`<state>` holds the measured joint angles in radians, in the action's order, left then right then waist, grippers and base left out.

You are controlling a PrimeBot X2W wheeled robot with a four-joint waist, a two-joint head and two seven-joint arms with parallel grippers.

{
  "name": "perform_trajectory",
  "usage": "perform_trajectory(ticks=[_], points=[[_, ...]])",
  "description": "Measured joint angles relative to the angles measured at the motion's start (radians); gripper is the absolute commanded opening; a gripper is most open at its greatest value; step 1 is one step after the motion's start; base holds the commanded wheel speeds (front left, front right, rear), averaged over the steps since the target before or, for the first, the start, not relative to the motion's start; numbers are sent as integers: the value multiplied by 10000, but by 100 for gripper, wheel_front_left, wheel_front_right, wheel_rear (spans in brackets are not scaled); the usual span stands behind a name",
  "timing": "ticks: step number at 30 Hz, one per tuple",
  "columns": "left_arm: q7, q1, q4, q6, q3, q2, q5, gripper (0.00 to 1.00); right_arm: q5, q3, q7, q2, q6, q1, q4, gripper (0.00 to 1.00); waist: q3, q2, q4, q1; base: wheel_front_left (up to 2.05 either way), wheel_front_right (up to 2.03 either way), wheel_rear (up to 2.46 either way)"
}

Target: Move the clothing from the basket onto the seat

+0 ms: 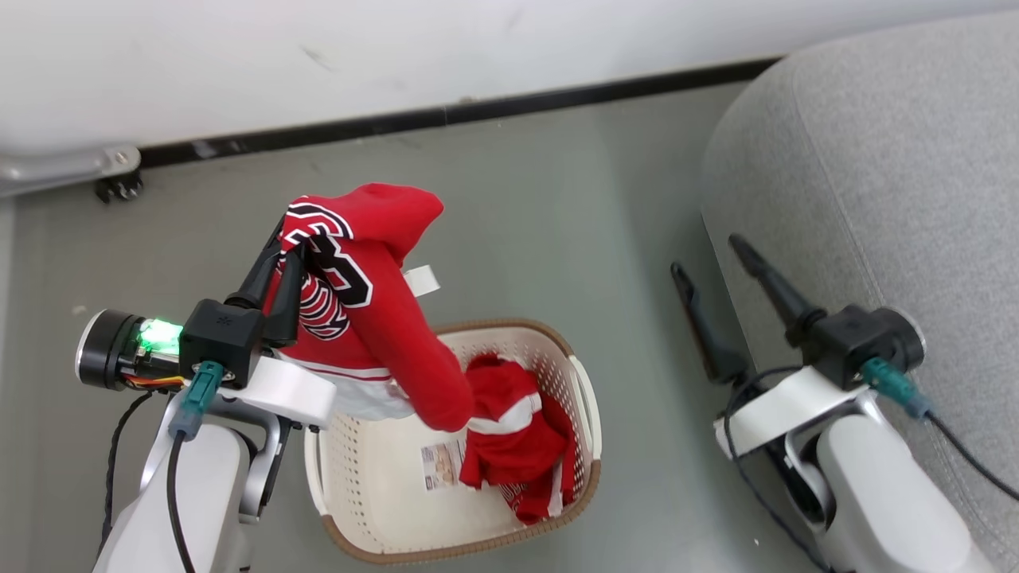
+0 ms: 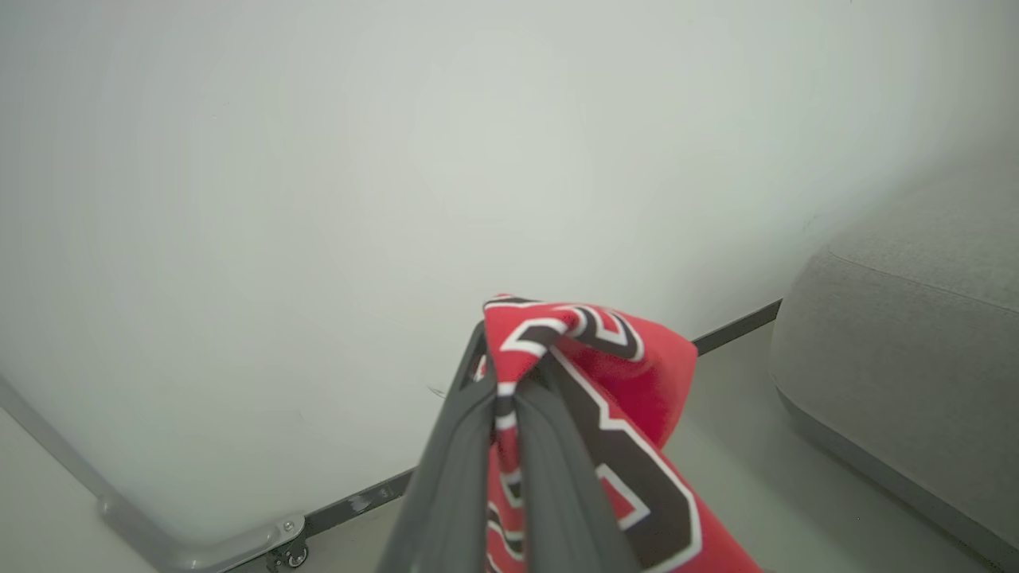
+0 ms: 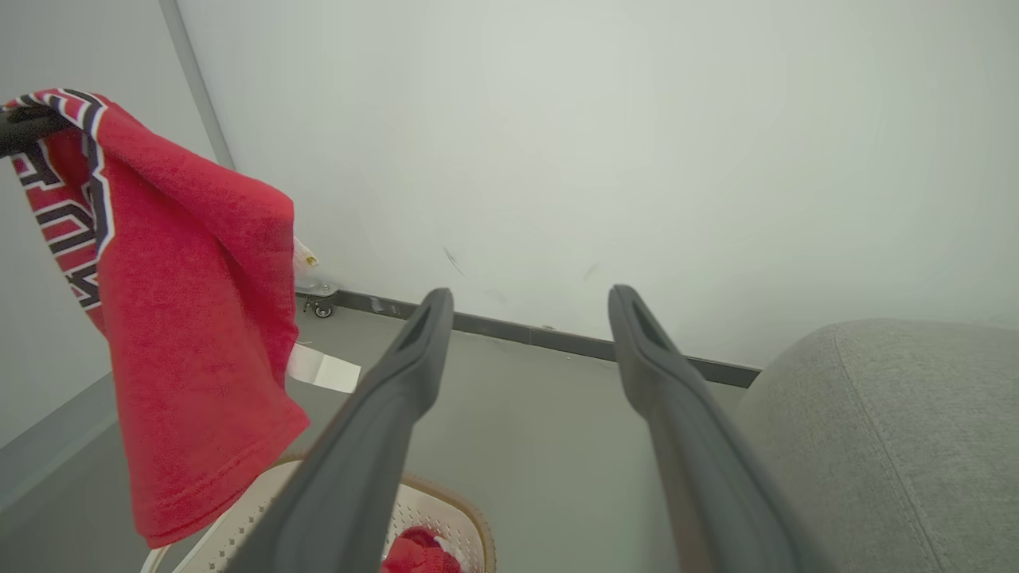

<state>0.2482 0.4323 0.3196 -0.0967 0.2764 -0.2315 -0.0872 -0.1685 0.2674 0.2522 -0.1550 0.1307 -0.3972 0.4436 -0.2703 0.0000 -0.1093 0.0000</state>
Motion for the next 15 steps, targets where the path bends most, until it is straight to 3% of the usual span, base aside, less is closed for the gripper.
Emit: perform_trajectory(ticks=[15], points=[[-56,-12,-190,635,591,8,-2,0,-936,2552,-13,-230,0,820,516,100,1751,0,474,0,0,0,0]])
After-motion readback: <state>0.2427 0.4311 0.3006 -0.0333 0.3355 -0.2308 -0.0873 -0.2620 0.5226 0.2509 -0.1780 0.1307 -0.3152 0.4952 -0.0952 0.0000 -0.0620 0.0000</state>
